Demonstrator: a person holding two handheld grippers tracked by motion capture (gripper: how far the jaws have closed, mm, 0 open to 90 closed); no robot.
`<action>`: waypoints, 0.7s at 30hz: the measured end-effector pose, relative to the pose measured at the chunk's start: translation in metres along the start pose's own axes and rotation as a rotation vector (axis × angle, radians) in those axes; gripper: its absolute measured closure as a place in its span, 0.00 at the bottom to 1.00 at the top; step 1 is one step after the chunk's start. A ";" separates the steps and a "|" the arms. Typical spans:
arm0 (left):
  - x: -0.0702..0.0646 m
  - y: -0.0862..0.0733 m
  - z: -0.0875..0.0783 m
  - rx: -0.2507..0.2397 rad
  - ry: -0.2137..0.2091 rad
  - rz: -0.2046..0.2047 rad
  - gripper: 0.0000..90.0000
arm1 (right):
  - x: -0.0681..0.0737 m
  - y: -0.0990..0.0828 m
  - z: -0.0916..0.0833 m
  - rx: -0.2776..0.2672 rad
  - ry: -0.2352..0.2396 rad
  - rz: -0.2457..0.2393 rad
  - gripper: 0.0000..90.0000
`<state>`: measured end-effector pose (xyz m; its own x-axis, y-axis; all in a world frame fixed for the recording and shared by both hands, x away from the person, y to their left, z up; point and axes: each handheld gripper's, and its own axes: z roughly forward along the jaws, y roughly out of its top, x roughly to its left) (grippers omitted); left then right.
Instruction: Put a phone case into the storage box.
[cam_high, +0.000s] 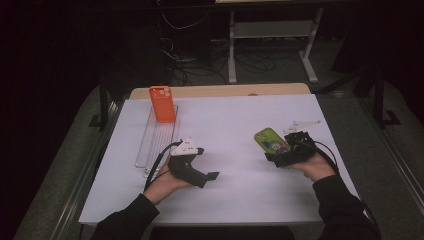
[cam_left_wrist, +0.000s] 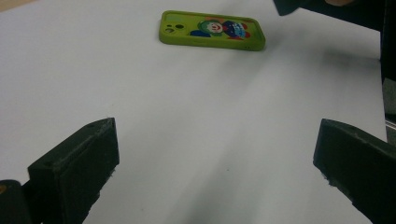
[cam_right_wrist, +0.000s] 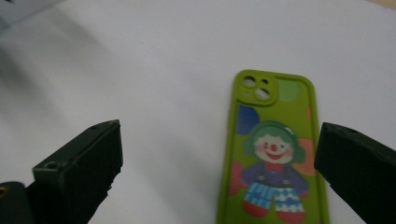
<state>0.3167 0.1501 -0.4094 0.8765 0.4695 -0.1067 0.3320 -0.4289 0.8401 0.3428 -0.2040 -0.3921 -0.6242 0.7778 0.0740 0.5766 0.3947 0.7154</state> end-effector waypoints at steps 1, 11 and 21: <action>-0.001 0.000 0.001 -0.015 -0.001 -0.012 0.00 | -0.003 0.002 0.003 0.018 -0.011 0.001 0.00; -0.003 0.001 -0.001 -0.007 -0.006 -0.010 0.00 | -0.023 0.019 0.034 0.173 -0.113 -0.003 0.00; -0.003 0.001 0.000 -0.006 -0.005 -0.009 0.00 | -0.036 0.009 0.056 0.343 -0.126 0.071 0.00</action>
<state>0.3142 0.1485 -0.4078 0.8751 0.4696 -0.1168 0.3379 -0.4202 0.8422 0.4005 -0.2012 -0.4269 -0.5188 0.8548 0.0142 0.7728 0.4618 0.4354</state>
